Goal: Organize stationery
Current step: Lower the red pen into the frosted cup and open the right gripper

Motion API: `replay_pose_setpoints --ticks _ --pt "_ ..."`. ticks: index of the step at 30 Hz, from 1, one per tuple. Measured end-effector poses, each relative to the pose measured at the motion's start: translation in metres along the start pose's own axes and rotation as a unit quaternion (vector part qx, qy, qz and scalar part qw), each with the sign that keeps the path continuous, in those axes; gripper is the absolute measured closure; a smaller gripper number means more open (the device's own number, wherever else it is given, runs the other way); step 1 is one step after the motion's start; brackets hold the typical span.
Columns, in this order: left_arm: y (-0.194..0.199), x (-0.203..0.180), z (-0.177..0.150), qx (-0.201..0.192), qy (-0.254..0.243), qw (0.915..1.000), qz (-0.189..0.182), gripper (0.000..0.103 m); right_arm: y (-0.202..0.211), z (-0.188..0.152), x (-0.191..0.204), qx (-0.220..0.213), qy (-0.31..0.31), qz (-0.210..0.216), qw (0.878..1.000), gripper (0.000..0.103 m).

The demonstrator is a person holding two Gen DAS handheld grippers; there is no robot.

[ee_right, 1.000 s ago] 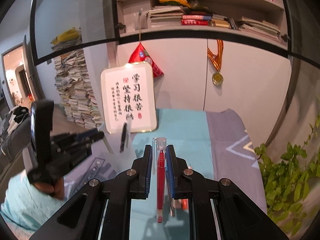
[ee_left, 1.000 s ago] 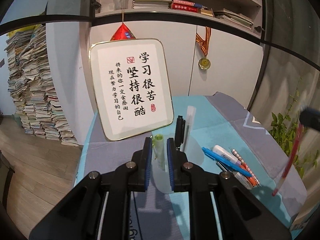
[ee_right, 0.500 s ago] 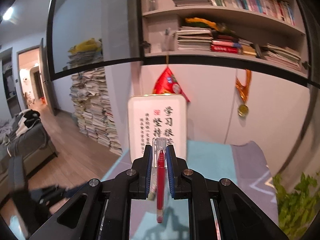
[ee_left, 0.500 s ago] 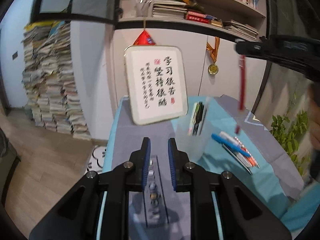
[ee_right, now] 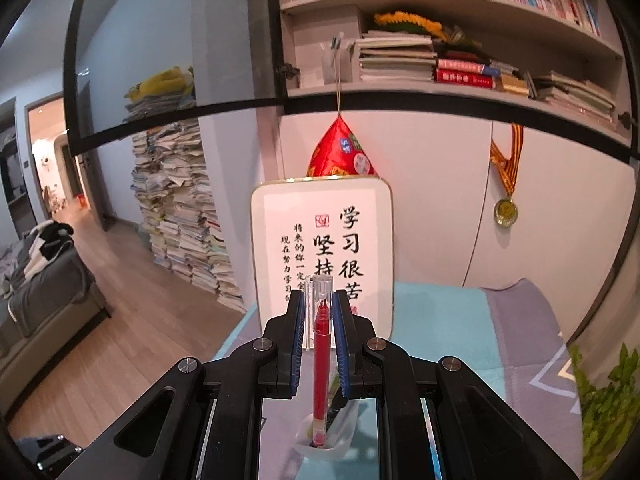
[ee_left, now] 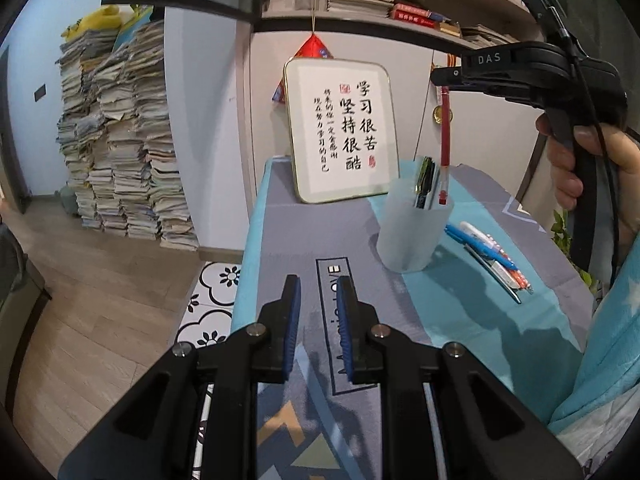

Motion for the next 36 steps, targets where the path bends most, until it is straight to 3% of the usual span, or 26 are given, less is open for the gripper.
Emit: replay_pose_setpoints --ticks 14,36 --pt "-0.013 -0.007 0.003 0.010 -0.007 0.9998 -0.016 0.086 -0.023 -0.015 -0.010 0.023 -0.005 -0.018 1.000 0.088" --pt "-0.023 -0.017 0.000 0.028 -0.014 0.9991 -0.028 0.086 -0.037 -0.072 -0.021 0.115 -0.023 -0.011 0.993 0.088"
Point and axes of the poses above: each gripper's, at about its wrist camera, not at the fingertips, and y roughly against the way its jaws point, x to its left, z to its top, the point moved 9 cm from there along -y, roughly the way its jaws point, and after that the axes turned 5 degrees about -z, right-handed, at the moved point
